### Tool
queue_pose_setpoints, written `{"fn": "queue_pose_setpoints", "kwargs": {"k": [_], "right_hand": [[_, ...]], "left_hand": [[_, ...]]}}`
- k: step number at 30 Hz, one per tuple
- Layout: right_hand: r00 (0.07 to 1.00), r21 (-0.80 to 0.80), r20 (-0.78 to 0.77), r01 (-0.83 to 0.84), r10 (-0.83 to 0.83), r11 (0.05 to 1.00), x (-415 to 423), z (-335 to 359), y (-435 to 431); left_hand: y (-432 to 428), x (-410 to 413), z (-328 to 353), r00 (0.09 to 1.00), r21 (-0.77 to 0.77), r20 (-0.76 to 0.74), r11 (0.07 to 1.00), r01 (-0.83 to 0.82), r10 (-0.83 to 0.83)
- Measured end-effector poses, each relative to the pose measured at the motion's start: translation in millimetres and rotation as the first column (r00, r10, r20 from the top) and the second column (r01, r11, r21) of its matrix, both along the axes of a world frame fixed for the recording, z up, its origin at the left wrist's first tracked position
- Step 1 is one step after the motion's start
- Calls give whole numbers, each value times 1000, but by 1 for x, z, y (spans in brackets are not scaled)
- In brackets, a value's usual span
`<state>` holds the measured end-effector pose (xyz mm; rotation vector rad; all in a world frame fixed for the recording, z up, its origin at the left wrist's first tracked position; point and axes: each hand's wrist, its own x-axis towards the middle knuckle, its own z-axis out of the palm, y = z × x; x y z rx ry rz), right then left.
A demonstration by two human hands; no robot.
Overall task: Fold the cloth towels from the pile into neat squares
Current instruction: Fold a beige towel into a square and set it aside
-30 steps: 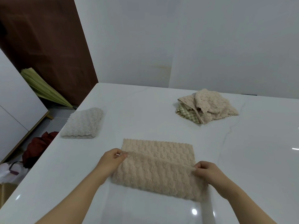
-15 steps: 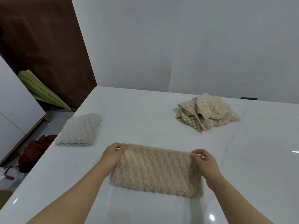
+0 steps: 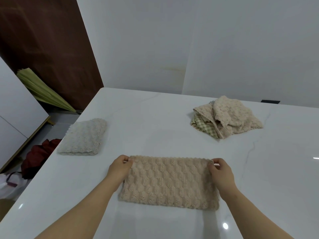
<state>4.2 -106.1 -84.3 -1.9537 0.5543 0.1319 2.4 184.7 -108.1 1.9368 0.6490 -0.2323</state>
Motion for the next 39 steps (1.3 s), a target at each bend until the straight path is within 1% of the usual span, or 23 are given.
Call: {"fn": "queue_pose_setpoints", "kwargs": {"k": [4, 9, 18, 25, 29, 34, 35, 36, 37, 38, 39], "right_hand": [[1000, -46, -17, -16, 16, 999, 2, -3, 2], [999, -103, -25, -29, 27, 994, 2, -5, 3], [996, -140, -85, -6, -6, 990, -5, -8, 0], [995, -103, -94, -27, 17, 994, -13, -2, 4], [993, -147, -108, -52, 37, 988, -19, -5, 2], [998, -179, -61, -24, 13, 984, -28, -7, 1], [998, -185, -66, -23, 11, 983, -30, -7, 1], [996, -194, -84, -28, 11, 981, -32, -7, 1], [993, -212, -118, -41, 16, 976, -34, -8, 2], [986, -244, -167, -68, 27, 967, -37, -8, 3], [975, -281, -217, -105, 44, 954, -39, -8, 4]], "left_hand": [[-4, 0, 1, 998, 78, 35, 996, 44, -47], [-6, 0, 2, 996, 166, 36, 983, 74, -81], [-9, -2, 7, 989, 226, 11, 964, 143, -149], [-13, -6, 9, 993, 249, 4, 962, 110, -115], [-12, -10, 8, 998, 224, 10, 973, 63, -67], [-16, -18, 10, 996, 233, 61, 971, 47, -63], [-18, -21, 9, 994, 281, 81, 958, 54, -80], [-19, -25, 7, 989, 383, 88, 920, 80, -123], [-21, -29, 6, 978, 511, 89, 851, 119, -190], [-23, -35, 3, 954, 628, 94, 761, 165, -284], [-27, -40, 0, 916, 705, 92, 675, 218, -391]]}}
